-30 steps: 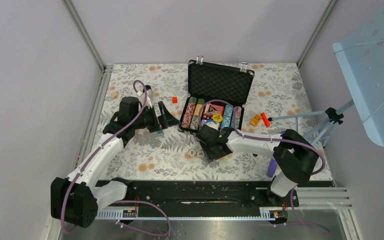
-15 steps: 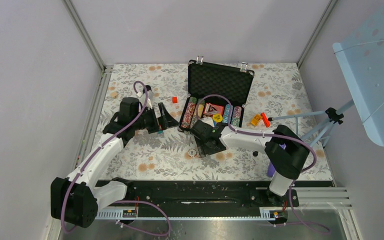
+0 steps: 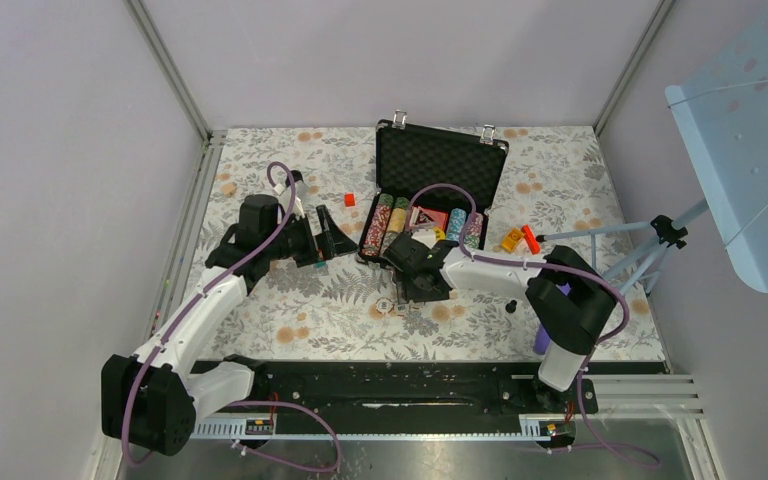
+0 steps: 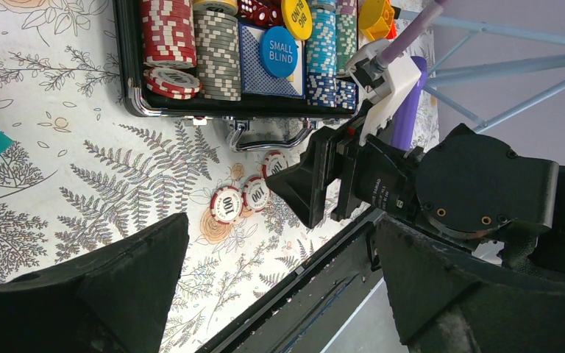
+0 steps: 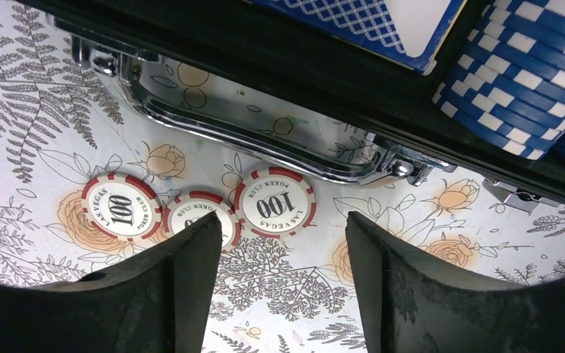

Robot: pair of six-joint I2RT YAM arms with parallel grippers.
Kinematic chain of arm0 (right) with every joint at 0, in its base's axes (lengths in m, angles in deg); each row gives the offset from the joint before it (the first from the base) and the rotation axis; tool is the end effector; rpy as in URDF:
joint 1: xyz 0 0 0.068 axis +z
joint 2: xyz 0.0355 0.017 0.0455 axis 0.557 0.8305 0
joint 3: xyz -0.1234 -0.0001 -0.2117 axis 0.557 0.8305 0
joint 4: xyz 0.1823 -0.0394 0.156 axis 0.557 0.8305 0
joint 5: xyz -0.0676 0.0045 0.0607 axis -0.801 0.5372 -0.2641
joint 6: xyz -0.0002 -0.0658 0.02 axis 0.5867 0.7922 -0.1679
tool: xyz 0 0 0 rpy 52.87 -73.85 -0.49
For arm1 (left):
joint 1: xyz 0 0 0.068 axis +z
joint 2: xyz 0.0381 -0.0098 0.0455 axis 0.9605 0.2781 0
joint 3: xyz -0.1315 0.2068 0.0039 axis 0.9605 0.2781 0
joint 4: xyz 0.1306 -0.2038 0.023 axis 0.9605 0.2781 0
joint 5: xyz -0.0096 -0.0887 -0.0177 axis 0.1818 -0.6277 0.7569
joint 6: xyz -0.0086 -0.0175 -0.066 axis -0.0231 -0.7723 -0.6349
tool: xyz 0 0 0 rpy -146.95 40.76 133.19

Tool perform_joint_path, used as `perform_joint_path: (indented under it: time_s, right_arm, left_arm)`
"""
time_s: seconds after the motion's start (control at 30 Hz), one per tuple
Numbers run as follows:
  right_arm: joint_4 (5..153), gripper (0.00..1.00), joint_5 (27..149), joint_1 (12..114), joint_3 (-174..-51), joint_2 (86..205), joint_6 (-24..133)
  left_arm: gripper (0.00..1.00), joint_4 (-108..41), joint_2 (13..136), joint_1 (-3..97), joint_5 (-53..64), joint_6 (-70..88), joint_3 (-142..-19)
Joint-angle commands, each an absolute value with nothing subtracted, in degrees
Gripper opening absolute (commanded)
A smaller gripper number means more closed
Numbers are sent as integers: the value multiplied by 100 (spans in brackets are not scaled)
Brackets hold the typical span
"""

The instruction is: Pack up texas hold em set

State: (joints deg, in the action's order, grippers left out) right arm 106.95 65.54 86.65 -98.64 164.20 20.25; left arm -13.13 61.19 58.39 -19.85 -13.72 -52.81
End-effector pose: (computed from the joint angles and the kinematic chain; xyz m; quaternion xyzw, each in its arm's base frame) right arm 0.2071 0.2499 0.1340 -0.0735 0.9700 0.0594 0.2238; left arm 0.2235 -0.0937 0.2395 -0.0118 0.8632 -0.4165 0.2850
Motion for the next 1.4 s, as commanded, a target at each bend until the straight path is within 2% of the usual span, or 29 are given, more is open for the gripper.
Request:
perform_joint_path:
  time_s: [0.0, 0.67, 1.13, 1.37]
  right_arm:
    - [10687, 70, 6411, 8572, -10084, 16562, 1708]
    - [11224, 70, 5985, 8544, -10205, 17095, 1504]
    - [11179, 56, 6046, 8569, -9638, 17000, 1570]
    - [11170, 52, 6020, 8713, -9281, 16634, 1581]
  left_arm:
    - [98, -1412, 6051, 5830, -1922, -1299, -5452]
    - [98, -1407, 6102, 5835, -1939, -1282, -5471]
    - [98, -1416, 6120, 5838, -1961, -1290, -5479]
    - [98, -1425, 6112, 5839, -1971, -1292, -5470]
